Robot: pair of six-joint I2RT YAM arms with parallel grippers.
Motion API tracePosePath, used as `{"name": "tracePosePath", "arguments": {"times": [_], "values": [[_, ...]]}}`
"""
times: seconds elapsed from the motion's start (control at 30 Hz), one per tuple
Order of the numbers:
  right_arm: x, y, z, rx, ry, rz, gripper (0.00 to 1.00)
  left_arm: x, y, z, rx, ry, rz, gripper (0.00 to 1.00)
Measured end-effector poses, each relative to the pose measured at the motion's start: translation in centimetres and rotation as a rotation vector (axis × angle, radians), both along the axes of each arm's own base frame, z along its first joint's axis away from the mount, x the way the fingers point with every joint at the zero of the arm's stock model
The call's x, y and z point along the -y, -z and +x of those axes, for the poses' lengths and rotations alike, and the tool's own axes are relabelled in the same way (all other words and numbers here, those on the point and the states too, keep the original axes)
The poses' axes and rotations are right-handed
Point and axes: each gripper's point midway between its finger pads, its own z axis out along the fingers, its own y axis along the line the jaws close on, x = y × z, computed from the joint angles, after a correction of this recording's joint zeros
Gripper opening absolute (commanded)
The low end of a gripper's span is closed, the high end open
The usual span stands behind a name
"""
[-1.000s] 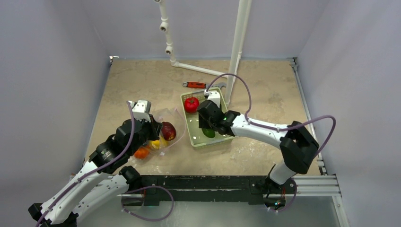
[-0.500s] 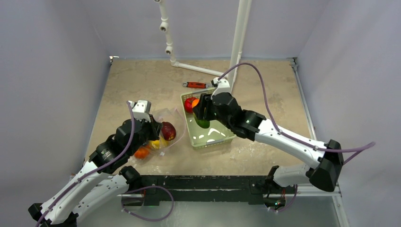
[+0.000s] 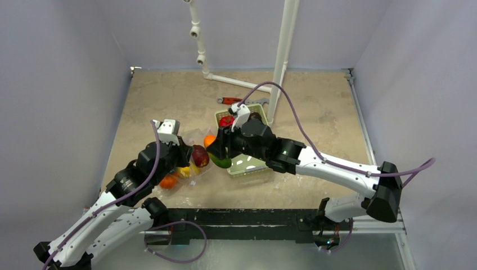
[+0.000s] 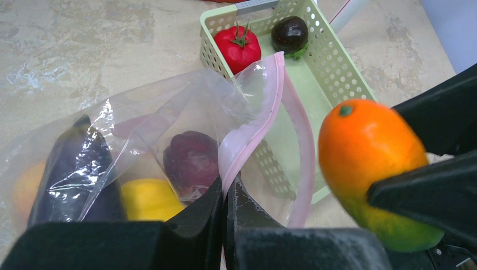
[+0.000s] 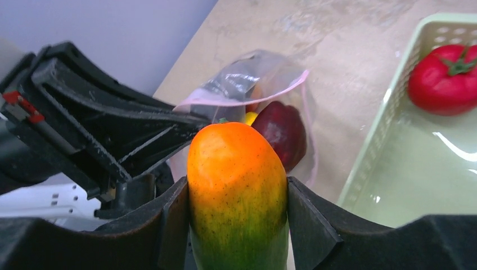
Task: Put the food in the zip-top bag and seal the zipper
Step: Place the fake fruit in the zipper food storage bag.
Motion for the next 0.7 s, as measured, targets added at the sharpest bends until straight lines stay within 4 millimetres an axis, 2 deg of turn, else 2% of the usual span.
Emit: {"name": "tracePosePath", "arguments": {"times": [0.33, 0.57, 0.7], "values": [[-2.6, 2.9, -1.8, -0.057, -0.102, -0.046, 0.18, 0.2, -0.1, -0.1, 0.0, 0.011, -0.007, 0.0], [-4.1, 3.9, -1.5, -0.1, -0.107, -0.058, 0.19, 0.5, -0.2, -0.3, -0.001, 0.033, -0.014, 0.0], [-4.7, 4.7, -1.5, -0.134, -0.106, -0.079, 0.2, 0.2, 0.5, -0.3, -0.007, 0.029, 0.013, 0.0]]}}
